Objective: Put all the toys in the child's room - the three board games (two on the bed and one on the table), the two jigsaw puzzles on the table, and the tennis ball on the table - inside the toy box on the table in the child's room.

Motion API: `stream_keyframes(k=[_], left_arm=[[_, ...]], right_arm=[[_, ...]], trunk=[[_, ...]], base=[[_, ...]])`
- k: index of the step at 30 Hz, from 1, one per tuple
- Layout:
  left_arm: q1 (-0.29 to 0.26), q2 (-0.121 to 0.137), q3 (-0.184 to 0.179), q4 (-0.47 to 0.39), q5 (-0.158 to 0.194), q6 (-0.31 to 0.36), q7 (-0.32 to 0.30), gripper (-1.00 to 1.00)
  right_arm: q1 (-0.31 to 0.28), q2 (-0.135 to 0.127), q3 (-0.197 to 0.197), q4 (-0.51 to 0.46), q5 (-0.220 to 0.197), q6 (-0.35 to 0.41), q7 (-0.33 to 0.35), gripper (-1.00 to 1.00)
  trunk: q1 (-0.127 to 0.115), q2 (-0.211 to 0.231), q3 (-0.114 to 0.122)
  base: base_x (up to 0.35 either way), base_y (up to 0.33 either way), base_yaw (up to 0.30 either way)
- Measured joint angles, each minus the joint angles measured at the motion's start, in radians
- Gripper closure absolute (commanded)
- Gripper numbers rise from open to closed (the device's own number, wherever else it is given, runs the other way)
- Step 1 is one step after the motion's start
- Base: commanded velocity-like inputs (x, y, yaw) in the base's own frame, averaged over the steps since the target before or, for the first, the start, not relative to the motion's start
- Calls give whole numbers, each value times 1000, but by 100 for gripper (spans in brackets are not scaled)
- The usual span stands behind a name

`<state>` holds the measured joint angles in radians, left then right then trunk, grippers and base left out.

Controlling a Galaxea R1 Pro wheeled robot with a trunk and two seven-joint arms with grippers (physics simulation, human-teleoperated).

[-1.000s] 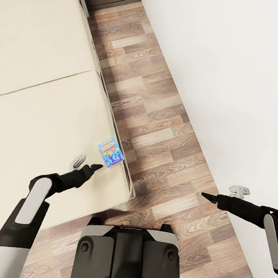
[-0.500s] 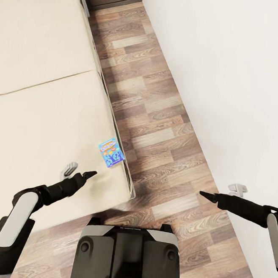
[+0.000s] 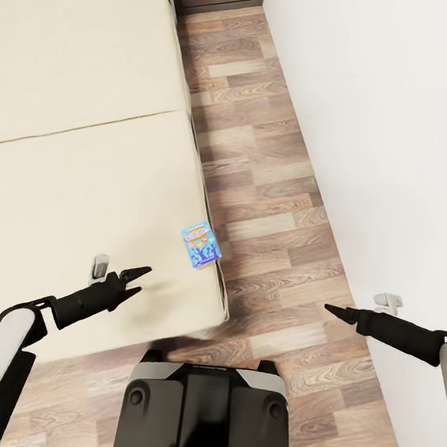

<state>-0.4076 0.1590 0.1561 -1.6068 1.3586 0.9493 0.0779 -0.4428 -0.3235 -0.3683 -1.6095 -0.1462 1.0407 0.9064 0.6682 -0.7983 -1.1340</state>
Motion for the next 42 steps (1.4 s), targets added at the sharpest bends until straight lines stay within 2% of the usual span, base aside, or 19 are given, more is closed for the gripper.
stream_keyframes(k=[1,3,10,17,22,27,35,37,38,40,41,42], left_arm=[[0,0,0,0,0,1,0,-100],[0,13,17,-1,29,26,-13,-100],[-5,20,35,-1,61,50,-23,-100],[-32,0,36,-2,75,60,-19,-100],[-51,-18,35,-2,80,65,7,-100],[-62,-28,27,-2,82,66,21,-100],[-97,-56,-21,-1,81,67,46,-100],[-129,-68,-52,2,79,67,76,-100],[-130,-68,-52,2,77,67,76,-100],[-166,-81,-90,3,78,67,124,-100],[-166,-81,-91,3,77,67,125,-100],[-181,-88,-108,2,79,67,151,-100]], right_arm=[[0,0,0,0,0,0,0,-100],[3,-1,-13,0,-6,0,7,-100],[4,-2,-27,0,-18,1,20,-100],[2,-3,-33,0,-26,1,27,-100],[-4,-3,-35,1,-56,2,28,-100],[-12,-5,-36,6,-87,3,27,-100],[-30,-8,-38,14,-116,3,28,-100],[-34,-8,-44,15,-124,3,30,-100],[-34,-8,-44,16,-124,3,30,-100],[-37,-8,-59,18,-137,3,37,-100],[-37,-8,-59,18,-137,3,37,-100],[-37,-8,-68,20,-146,3,43,-100]], trunk=[[0,0,0],[0,0,0],[0,0,0],[0,0,0],[0,0,0],[19,-35,-16],[50,-91,-41],[58,-105,-47],[61,-112,-50],[69,-126,-56],[73,-133,-59],[77,-140,-63]], base=[[0,0,282],[0,0,285],[0,0,292],[0,0,297],[0,0,299],[0,0,299],[0,0,300],[0,0,300],[0,0,300],[0,0,300],[0,0,296],[0,0,296]])
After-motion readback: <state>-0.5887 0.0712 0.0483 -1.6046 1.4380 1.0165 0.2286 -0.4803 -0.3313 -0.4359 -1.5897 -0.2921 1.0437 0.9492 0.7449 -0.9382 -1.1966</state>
